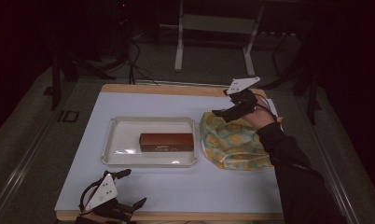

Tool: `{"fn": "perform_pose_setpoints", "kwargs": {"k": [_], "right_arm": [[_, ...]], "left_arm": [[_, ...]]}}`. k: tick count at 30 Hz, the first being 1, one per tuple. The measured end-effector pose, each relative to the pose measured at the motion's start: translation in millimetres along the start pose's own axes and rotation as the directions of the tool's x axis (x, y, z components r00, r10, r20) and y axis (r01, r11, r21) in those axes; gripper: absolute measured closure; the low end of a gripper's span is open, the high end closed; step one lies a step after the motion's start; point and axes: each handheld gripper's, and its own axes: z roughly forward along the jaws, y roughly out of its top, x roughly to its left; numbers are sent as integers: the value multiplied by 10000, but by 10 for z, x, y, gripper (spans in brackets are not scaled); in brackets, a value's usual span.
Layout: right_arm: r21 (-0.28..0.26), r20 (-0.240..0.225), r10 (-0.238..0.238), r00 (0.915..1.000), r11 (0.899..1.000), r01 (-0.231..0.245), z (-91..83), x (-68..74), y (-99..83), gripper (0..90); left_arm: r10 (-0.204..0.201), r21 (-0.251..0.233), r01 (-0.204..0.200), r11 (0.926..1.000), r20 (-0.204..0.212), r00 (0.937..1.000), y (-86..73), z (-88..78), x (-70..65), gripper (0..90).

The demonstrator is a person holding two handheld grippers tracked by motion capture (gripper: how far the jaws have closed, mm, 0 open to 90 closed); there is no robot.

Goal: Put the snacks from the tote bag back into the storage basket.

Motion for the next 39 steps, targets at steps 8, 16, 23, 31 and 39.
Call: {"fn": "perform_pose_setpoints", "kwargs": {"k": [8, 16, 23, 31, 39], "right_arm": [[-233, 1153, 945, 9888, 9954, -924, -73, -62, -205, 103], [-715, 2001, 1864, 9619, 9819, -1754, -177, -58, -440, 104], [-867, 2475, 2439, 9377, 9695, -2293, -229, -20, -641, 130], [-1071, 3015, 3176, 8990, 9482, -2990, -321, 80, -832, 130], [-1376, 3207, 3819, 8668, 9242, -3563, -400, 135, -981, 127]], "left_arm": [[-21, 34, 21, 10000, 7, 10000, 1, 3, 0, 0], [-16, 26, 16, 10000, -13, 10000, 3, 2, 0, 0], [-15, 18, 15, 10000, -34, 10000, 4, -2, 3, 0], [-16, 33, 16, 10000, -18, 10000, 5, 1, 5, 0], [-4, 2, 4, 10000, 10, 10000, 6, -1, 2, 0]]}}
